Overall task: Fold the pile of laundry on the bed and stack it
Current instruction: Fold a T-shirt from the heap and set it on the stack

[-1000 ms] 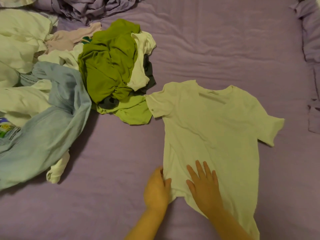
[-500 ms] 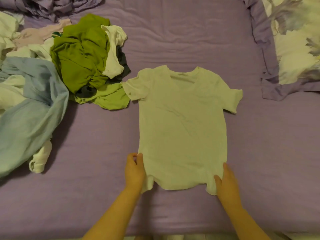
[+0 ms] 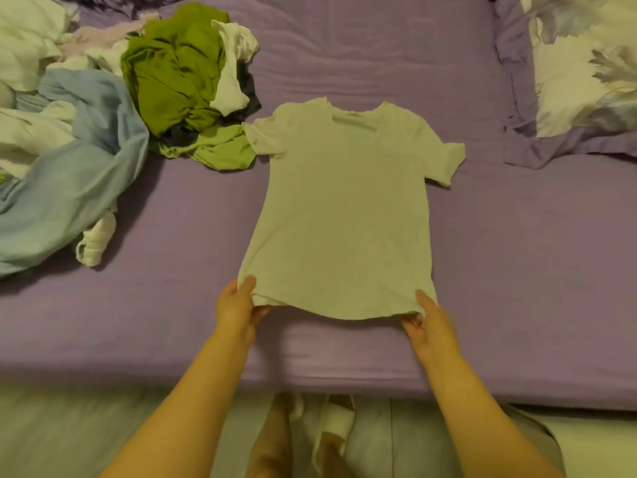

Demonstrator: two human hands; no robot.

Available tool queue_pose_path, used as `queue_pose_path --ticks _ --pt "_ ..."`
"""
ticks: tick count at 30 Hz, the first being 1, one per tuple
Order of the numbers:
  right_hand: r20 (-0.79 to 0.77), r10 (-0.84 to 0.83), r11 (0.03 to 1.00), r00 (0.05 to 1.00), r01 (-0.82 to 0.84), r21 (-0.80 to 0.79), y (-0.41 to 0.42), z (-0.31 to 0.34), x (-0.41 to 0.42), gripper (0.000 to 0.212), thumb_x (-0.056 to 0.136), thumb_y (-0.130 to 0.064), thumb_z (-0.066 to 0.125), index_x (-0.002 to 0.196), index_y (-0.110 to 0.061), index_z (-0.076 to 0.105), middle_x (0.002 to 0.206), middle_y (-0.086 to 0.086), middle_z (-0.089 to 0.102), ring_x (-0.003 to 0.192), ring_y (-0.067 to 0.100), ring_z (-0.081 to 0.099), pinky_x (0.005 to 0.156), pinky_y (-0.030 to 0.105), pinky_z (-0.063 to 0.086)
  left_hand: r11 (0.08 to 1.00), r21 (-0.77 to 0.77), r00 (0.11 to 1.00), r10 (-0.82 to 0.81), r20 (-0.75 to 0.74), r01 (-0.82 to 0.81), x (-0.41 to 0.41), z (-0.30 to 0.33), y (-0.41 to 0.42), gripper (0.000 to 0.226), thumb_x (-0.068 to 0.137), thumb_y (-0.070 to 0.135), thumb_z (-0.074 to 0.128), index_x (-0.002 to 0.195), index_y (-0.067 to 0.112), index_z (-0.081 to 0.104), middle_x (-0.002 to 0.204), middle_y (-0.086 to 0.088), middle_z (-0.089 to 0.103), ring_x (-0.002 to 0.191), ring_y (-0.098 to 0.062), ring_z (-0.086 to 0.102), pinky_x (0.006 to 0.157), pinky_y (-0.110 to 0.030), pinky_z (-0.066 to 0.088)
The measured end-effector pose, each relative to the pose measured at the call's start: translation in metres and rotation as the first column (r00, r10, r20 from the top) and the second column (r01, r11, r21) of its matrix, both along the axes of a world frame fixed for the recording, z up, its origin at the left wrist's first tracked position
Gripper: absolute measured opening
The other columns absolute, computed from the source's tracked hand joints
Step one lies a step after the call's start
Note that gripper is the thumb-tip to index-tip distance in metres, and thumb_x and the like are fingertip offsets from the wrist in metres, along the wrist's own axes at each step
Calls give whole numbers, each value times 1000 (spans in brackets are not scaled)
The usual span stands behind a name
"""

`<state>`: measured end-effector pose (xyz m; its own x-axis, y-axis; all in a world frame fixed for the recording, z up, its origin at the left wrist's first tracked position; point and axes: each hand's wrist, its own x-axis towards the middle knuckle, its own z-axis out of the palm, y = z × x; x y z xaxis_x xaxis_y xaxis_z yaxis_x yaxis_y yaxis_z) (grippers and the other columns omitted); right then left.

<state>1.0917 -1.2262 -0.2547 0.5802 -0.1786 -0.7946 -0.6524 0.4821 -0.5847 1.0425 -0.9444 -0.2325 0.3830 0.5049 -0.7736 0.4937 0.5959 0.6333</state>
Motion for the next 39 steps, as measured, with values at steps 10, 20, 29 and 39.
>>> queue_pose_path --ticks 10,20,29,39 --pt "-66 -133 980 989 141 139 10 -25 -33 42 92 -15 60 133 -13 53 126 9 61 111 26 58 93 40 48 938 -262 970 193 -147 -226 -25 -24 7 13 91 10 63 99 0 60 111 -15 60 82 -26 62 81 -38 51" --pt "-104 26 843 994 -78 -532 -1 -22 -41 27 95 -5 45 120 2 53 103 12 58 88 32 55 66 35 48 882 377 932 -161 -324 284 -36 -28 4 30 91 2 54 120 3 48 115 -20 56 89 -32 55 82 -47 52" --pt "-609 705 -330 363 -592 -735 21 -22 -37 60 100 -30 40 152 -28 11 160 3 1 147 24 -2 116 37 17 -351 463 126 -672 -730 814 2 -39 -51 56 99 23 40 151 26 18 160 -8 5 147 -30 2 117 -44 15" --pt "-696 687 -287 209 -802 -524 17 -28 -34 54 102 -43 27 152 -31 10 161 -2 1 147 25 0 117 41 19 -555 287 -219 -673 -706 780 30 -52 -80 54 98 25 40 148 24 21 157 -11 9 143 -36 9 112 -52 21"
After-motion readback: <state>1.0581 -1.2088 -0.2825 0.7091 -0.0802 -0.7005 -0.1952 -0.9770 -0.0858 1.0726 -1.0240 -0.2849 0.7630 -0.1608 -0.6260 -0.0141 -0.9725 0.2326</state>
